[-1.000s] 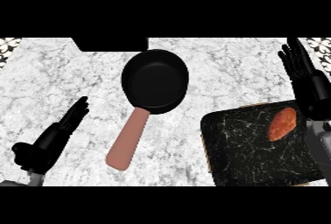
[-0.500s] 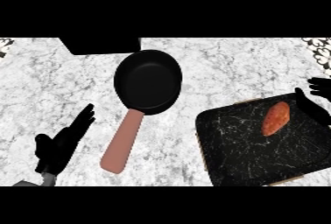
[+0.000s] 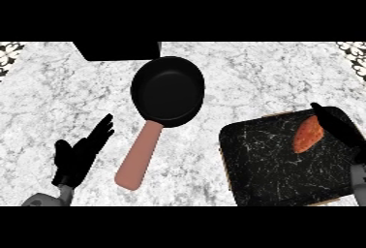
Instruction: Pick the sweet potato from the tray and place it in the pot
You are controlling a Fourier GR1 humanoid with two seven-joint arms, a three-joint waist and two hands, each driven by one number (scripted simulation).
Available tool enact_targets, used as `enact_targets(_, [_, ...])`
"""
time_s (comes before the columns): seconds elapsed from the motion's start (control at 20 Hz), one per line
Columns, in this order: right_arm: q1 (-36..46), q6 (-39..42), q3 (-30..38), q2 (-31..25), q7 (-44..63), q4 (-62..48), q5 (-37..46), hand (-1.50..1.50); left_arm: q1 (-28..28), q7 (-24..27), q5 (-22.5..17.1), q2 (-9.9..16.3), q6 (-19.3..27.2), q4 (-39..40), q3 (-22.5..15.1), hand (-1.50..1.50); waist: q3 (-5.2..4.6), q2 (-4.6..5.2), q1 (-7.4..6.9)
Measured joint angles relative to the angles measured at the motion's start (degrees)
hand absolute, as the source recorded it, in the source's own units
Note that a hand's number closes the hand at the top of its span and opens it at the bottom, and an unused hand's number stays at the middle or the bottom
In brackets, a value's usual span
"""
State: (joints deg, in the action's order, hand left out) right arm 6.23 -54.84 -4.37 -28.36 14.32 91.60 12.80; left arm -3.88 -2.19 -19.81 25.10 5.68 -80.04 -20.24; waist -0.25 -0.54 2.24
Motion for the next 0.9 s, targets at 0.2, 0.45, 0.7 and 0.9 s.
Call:
enact_targets(0.2, [-0.8,4.5,-0.5,-3.6,15.8,4.2,3.1,-1.5,-0.7,-1.0,0.4,-0.8,0.1,0.0,-0.3,0.0,-0.04,-0.01,-0.4])
enact_targets(0.45, [1.2,10.9,0.7,-6.4,34.0,10.3,5.9,-1.5,-1.1,-1.9,1.2,-1.8,0.5,-0.3,-0.6,0.0,0.06,0.09,-1.2])
enact_targets(0.7, [3.5,15.9,2.4,-6.1,43.5,11.2,3.4,-1.5,-2.4,-2.5,1.4,-2.2,-0.8,0.9,0.3,0.0,0.2,0.32,-1.83])
enact_targets(0.9, [2.8,19.8,0.8,-5.0,45.0,10.1,-1.9,-1.5,-3.0,-2.6,2.1,-3.2,-0.7,1.3,0.2,0.0,0.34,0.39,-2.1])
